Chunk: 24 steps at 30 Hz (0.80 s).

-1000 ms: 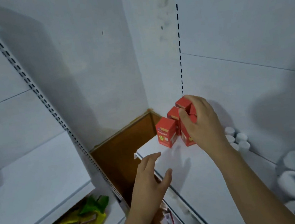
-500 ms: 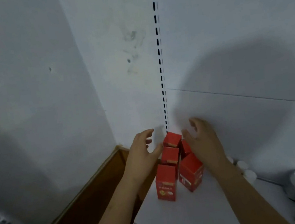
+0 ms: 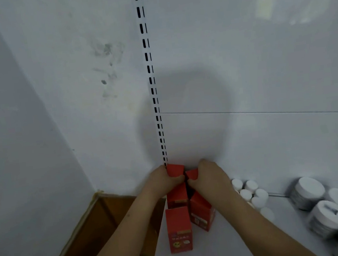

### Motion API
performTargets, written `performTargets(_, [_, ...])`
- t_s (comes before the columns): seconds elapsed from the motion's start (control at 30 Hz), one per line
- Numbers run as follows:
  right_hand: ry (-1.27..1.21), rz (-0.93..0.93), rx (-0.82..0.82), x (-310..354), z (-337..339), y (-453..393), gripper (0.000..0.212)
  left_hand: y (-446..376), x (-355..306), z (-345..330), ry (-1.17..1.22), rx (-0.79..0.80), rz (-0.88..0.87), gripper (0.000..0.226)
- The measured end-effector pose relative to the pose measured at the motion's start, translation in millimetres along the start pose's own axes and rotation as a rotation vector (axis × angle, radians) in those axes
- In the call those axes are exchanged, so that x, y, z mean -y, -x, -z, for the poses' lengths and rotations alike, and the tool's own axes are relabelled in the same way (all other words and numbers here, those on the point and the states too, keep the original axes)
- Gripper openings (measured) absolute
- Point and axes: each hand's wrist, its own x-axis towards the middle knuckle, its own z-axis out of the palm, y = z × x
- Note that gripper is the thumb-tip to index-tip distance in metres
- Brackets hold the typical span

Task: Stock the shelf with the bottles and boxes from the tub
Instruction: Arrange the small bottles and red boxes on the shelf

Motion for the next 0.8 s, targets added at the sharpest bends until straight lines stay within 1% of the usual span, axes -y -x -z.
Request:
performTargets(0.1, [-0.017,0.012,0.0,2.2,2.2,1.1,0.031,-5.5,-0.8,3.0,-0.049,0.012,-0.025,0.031])
performTargets(0.17, [-0.065,-0.019,-0.017,0.6,2.4,1.8,0.034,-8.3,0.1,7.3,-0.079,0.019,-0.033,0.03])
performTargets(0.3, [-0.107,-0.096,-0.161,0.1,-0.5,10.4,0.037,-6.3,1.0,18.1,-0.042,0.021,-0.038,0.017])
performTargets(0.4, [-0.136,-0.099,-0.253,3.6,-3.8,14.9,0.05,-3.9,3.5,15.4,-0.009,-0.05,-0.055,0.018])
performTargets(0.47, [-0.173,-0.085,-0.213,4.0,-8.9,12.8,0.048,0.2,6.3,9.8,-0.042,-0.084,-0.055,0.024])
performTargets(0.53, [-0.142,-0.085,-0.11,-0.8,-15.2,7.4,0.049,0.2,13.2,6.0,-0.023,-0.081,-0.022,0.033])
performTargets(0.6, [-0.144,-0.069,-0.038,-8.1,-17.8,2.6,0.044,0.3,19.5,8.2,0.065,-0.015,0.029,0.037])
performTargets(0.67, [-0.198,-0.05,0.04,-12.8,-14.2,0.0,0.036,1.5,26.3,10.8,0.206,0.097,0.103,0.043])
performTargets(0.73, [-0.258,-0.04,0.141,-13.4,-8.8,-2.3,0.036,5.7,32.4,9.9,0.311,0.19,0.156,0.046])
performTargets(0.8, [-0.298,-0.04,0.205,-11.4,-5.3,-4.2,0.04,9.1,37.8,4.1,0.404,0.214,0.184,0.045])
